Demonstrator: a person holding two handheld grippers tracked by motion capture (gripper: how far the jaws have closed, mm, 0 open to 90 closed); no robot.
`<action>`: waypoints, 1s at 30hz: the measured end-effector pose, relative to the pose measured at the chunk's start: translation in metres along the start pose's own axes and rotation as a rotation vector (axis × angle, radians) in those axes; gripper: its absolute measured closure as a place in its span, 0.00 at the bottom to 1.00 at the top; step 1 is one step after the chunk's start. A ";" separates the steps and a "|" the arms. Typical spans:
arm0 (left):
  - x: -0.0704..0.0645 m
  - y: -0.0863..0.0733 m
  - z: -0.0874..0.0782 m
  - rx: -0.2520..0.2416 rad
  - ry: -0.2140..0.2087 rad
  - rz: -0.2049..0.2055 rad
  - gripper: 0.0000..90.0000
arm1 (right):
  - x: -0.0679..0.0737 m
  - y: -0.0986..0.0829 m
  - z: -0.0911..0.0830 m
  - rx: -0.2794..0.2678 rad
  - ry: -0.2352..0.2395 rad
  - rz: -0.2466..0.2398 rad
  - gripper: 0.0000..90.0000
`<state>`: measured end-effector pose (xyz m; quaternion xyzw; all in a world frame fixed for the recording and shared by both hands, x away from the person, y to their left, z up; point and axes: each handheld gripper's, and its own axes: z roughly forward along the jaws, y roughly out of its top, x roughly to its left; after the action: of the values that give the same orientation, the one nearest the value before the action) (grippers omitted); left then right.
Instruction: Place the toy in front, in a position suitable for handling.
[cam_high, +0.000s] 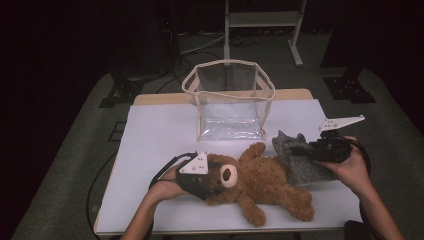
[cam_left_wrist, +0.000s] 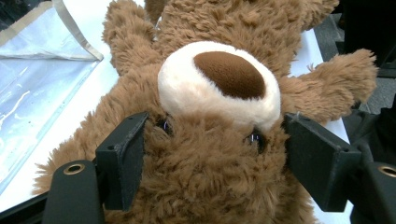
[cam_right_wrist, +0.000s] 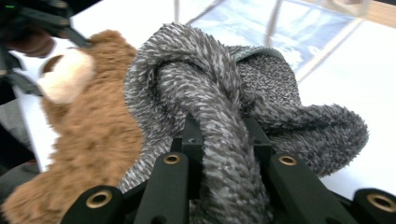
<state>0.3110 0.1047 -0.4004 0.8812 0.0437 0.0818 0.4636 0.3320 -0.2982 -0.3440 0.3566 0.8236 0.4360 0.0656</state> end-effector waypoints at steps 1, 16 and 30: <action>0.000 0.000 0.000 0.000 0.001 0.000 0.28 | 0.003 0.000 0.002 0.003 0.010 -0.013 0.83; 0.008 0.001 0.000 -0.040 0.082 -0.038 0.27 | 0.062 0.018 0.039 0.018 0.164 -0.173 0.83; 0.013 -0.004 -0.013 -0.013 0.080 -0.062 0.24 | 0.049 -0.008 0.044 -0.030 0.099 -0.129 0.71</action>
<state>0.3209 0.1195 -0.3956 0.8724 0.0887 0.1028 0.4695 0.3098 -0.2402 -0.3669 0.2799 0.8405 0.4603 0.0578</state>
